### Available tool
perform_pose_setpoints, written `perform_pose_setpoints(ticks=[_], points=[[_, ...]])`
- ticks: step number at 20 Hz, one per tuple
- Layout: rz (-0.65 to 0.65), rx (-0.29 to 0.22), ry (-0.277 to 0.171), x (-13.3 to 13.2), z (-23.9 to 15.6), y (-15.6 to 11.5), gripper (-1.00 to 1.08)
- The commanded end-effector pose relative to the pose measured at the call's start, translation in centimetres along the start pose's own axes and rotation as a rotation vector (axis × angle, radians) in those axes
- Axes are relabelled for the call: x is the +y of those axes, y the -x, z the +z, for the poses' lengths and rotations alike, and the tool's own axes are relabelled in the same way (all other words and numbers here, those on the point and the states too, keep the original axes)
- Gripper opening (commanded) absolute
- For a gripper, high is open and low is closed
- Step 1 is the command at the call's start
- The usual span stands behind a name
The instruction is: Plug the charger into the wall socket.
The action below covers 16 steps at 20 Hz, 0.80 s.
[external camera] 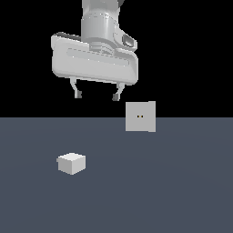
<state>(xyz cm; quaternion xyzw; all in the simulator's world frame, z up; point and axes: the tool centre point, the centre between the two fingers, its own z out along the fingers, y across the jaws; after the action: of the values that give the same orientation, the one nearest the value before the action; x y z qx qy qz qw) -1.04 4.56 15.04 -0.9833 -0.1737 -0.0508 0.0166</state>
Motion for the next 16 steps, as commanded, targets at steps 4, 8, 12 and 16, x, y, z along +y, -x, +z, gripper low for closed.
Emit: perform_pose_setpoints(ticks=[4, 8, 12, 16], points=[[-0.137, 0.024, -0.019, -1.5, 1.7, 0.9, 1.0], [-0.233, 0.041, -0.032, -2.5, 2.8, 1.7, 1.0], [-0.325, 0.057, -0.045, -3.3, 4.0, 2.5, 1.0], [-0.415, 0.073, -0.059, -4.1, 5.1, 3.3, 1.0]])
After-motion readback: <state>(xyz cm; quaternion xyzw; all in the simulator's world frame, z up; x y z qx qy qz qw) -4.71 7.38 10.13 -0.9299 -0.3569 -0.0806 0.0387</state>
